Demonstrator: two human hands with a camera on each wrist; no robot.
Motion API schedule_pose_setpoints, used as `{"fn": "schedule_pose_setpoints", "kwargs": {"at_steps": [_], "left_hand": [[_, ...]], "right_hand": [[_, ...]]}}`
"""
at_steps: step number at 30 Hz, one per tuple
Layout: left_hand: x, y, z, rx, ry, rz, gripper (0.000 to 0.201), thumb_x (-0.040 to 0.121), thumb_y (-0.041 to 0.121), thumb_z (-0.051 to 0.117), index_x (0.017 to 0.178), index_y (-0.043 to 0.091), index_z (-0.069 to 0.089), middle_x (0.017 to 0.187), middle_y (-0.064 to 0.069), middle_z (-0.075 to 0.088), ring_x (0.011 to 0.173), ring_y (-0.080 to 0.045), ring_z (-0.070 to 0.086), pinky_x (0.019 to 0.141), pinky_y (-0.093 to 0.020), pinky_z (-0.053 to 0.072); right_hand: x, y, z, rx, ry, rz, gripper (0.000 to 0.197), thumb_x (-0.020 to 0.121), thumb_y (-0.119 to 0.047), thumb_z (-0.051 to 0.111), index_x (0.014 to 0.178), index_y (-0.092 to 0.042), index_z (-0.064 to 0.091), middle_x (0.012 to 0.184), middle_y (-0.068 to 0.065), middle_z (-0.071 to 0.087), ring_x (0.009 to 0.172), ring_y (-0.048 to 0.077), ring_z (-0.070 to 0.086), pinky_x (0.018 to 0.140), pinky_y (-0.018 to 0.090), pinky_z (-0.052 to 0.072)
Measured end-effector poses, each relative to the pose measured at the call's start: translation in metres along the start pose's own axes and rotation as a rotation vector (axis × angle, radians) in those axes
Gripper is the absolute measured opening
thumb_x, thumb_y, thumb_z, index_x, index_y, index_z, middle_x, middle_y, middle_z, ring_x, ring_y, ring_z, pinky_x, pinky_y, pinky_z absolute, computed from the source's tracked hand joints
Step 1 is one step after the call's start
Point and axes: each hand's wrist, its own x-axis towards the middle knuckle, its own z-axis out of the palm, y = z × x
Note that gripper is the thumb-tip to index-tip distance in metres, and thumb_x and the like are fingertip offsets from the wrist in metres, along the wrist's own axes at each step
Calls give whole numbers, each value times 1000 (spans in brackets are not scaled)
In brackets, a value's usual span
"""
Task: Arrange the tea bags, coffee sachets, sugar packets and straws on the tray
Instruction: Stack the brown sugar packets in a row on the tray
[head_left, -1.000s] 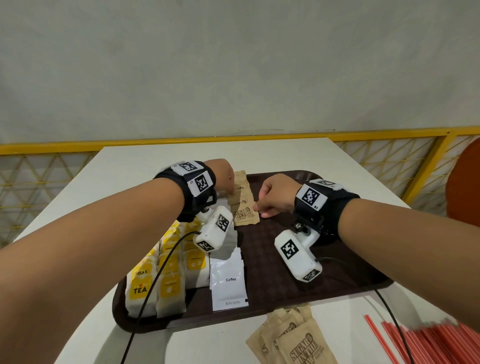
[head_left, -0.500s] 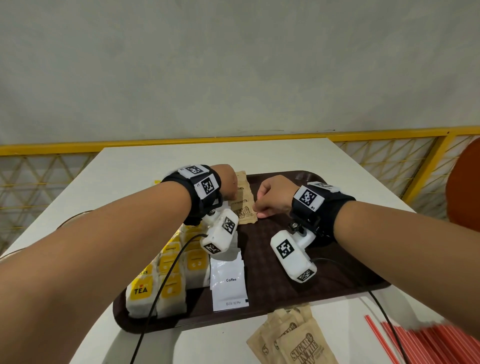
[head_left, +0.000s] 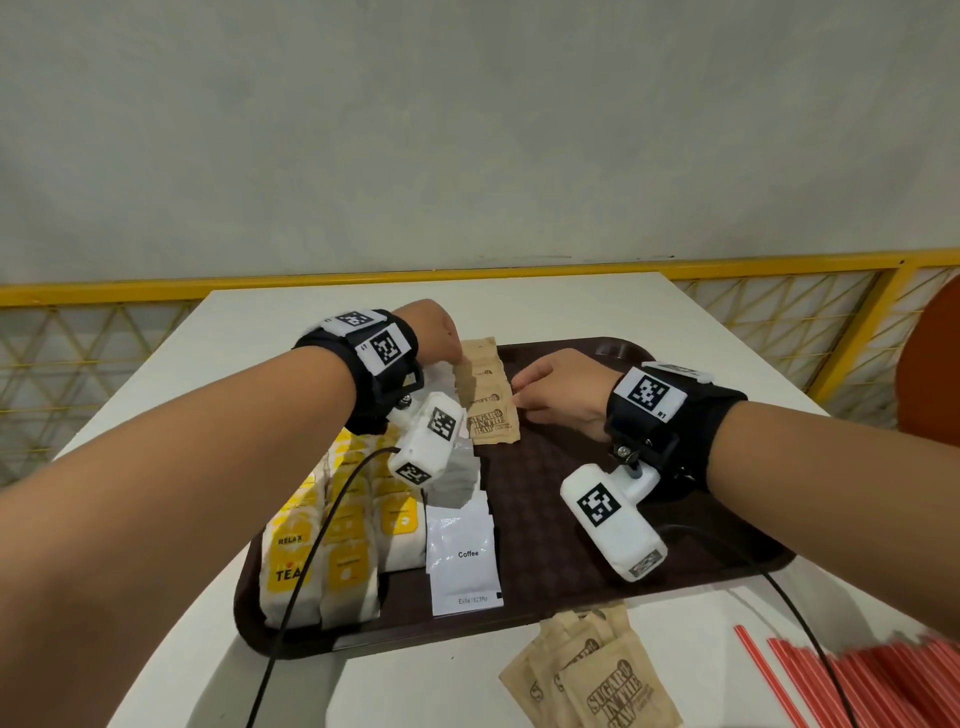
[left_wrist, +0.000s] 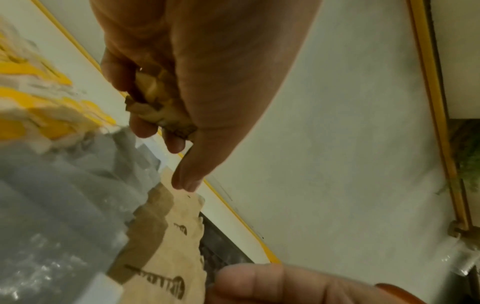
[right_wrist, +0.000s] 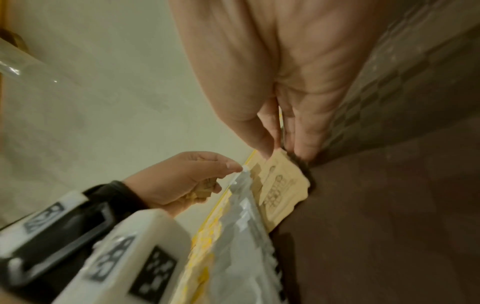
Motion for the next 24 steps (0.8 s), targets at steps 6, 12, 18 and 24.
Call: {"fn": "schedule_pose_setpoints", "kwargs": {"at_steps": [6, 12, 18, 24], "left_hand": [[-6, -11, 1, -63, -11, -38, 24, 86, 23, 68, 102, 6, 72, 109, -8, 67, 102, -23, 60, 83, -31, 49], [-21, -10, -2, -645, -33, 13, 25, 92, 15, 60, 117, 16, 60, 100, -8, 64, 75, -15, 60, 59, -22, 46], [-37, -8, 0, -1223, -114, 209, 37, 95, 6, 52, 129, 20, 50, 116, -4, 68, 106, -20, 65, 87, -37, 54], [-53, 6, 13, -1343, -91, 243, 15, 98, 17, 48, 103, 11, 62, 91, -6, 69, 82, -19, 67, 69, -28, 57]], "right_hand": [[6, 3, 21, -175, -47, -37, 40, 79, 0, 58, 119, 5, 60, 121, 23, 62, 113, 39, 59, 99, 50, 48], [-2, -8, 13, 20, 85, -122, 43, 90, 4, 52, 133, -3, 51, 124, 7, 59, 111, 19, 57, 101, 36, 47], [-21, -26, 13, 386, -33, -189, 17, 96, -11, 56, 112, -5, 55, 98, 8, 63, 90, 20, 64, 85, 36, 57], [-28, -28, 24, 483, 7, -267, 5, 91, -4, 61, 96, -5, 62, 95, 11, 65, 80, 17, 68, 69, 27, 59]]}}
